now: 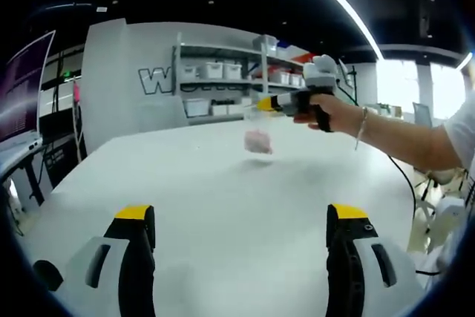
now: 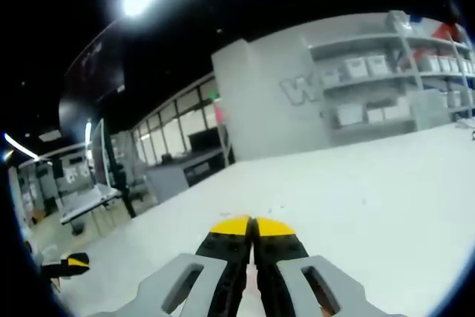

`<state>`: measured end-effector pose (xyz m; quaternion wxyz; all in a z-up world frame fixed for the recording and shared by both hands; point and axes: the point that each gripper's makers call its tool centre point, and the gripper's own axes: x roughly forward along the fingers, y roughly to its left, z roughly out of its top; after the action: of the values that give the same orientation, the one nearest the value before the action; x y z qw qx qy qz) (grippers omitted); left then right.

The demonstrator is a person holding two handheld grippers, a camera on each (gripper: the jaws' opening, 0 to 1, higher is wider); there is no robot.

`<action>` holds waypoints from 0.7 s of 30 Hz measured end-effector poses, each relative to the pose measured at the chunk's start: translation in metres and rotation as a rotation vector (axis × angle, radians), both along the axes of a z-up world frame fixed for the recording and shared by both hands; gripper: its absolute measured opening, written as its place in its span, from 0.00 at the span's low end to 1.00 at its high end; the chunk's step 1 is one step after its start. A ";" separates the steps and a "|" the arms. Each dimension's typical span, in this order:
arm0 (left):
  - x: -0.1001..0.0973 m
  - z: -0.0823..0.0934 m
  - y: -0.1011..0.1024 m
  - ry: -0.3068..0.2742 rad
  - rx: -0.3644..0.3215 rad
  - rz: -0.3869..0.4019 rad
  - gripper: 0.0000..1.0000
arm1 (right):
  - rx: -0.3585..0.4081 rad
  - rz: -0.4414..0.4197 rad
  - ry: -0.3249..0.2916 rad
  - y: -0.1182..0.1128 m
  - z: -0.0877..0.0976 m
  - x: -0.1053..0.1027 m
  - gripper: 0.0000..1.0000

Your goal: Open the resealable bag by pulling the two sides of the seal apart until the entire bag opening is separated and visibly accessible.

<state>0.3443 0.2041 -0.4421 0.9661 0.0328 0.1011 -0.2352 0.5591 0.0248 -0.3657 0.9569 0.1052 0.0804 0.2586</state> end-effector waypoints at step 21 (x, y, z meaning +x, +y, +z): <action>0.001 0.001 0.000 -0.002 -0.003 0.001 0.93 | -0.008 -0.023 0.011 -0.001 -0.003 0.019 0.00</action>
<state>0.3450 0.2044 -0.4408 0.9665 0.0315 0.0997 -0.2346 0.5786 0.0243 -0.3686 0.9598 0.1036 0.0857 0.2466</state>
